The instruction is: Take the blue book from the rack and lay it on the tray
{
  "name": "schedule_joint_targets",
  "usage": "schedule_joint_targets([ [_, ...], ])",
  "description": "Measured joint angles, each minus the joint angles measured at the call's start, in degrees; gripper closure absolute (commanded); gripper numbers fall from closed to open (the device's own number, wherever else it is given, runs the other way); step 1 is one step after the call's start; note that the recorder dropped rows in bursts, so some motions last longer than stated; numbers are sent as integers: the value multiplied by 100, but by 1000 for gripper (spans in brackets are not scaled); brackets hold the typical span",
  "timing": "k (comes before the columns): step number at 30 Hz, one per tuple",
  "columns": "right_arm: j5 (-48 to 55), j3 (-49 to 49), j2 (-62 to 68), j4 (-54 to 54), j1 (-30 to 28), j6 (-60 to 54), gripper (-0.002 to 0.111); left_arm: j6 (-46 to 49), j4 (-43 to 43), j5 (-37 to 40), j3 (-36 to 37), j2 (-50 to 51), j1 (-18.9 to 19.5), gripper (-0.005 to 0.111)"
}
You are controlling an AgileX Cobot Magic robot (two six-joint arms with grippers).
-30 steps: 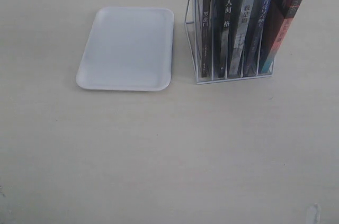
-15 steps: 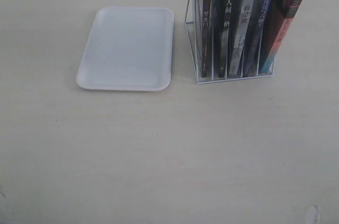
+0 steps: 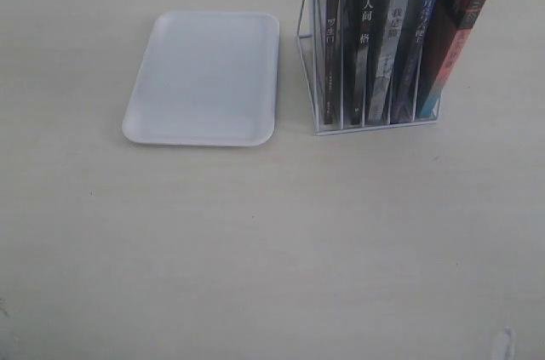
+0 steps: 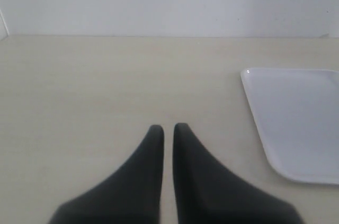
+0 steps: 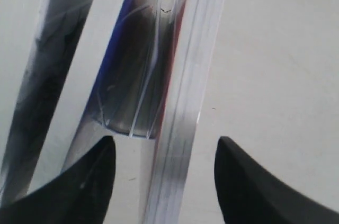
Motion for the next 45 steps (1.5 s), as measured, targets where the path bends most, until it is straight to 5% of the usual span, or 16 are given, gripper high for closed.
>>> schedule_joint_targets([
  [21,0,0,387,0,0,208,57,0,0,0,0,0,0,101],
  [22,0,0,387,0,0,278,62,0,0,0,0,0,0,101],
  [25,0,0,387,0,0,377,109,0,0,0,0,0,0,101],
  [45,100,-549,-265,-141,0,564,108,0,0,0,0,0,0,101],
])
